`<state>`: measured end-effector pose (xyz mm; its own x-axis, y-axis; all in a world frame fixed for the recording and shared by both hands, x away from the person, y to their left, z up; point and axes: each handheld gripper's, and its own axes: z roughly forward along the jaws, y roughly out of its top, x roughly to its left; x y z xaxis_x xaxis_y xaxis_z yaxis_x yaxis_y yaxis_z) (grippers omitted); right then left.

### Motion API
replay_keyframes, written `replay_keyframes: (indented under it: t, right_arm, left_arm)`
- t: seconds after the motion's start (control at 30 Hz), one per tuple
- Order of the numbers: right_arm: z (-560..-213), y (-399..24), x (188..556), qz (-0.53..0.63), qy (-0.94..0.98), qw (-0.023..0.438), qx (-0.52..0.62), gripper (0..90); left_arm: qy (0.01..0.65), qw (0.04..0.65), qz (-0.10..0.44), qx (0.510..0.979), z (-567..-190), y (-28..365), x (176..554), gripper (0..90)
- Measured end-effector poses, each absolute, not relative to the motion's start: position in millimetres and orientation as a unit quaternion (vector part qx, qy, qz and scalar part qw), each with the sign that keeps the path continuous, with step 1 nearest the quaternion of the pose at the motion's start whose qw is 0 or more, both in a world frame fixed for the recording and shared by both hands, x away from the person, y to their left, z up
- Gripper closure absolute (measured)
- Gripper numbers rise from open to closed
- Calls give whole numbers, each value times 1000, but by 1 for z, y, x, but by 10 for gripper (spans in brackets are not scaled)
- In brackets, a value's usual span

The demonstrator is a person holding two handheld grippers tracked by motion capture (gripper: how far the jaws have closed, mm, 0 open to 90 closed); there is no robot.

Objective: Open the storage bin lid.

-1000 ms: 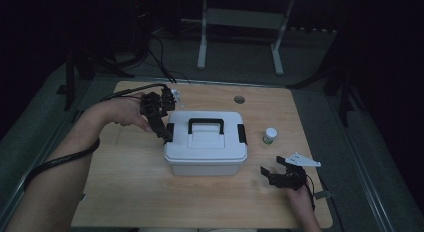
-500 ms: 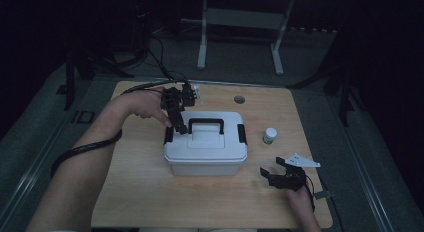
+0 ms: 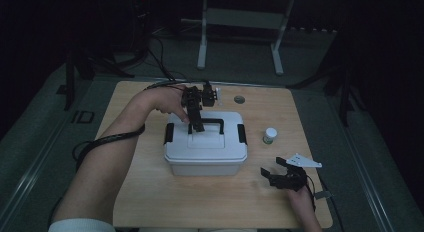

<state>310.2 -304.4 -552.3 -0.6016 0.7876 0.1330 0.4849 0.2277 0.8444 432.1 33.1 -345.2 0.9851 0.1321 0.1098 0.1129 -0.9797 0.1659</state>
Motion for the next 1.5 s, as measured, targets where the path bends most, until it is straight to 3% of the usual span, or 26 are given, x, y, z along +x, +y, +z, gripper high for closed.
replay_keyframes:
  t: [0.13,0.33,0.47,0.73,1.17,1.5]
  right_arm:
    - [-552,-306,310,465,764,162,416,143]
    - [-552,-306,310,466,764,161,417,142]
    - [-552,-306,311,467,764,161,416,143]
    - [-552,-306,311,467,763,160,417,143]
    - [-552,-306,311,467,764,159,417,143]
    - [-552,-306,310,467,764,159,416,143]
  left_arm:
    - [56,85,60,993,-347,28,436,250]
    - [46,82,59,994,-353,23,442,389]
    - [31,69,57,995,-359,16,446,558]
    - [13,56,43,997,-366,8,442,763]
    - [14,59,21,998,-359,6,436,818]
    - [3,68,40,997,-349,3,431,836]
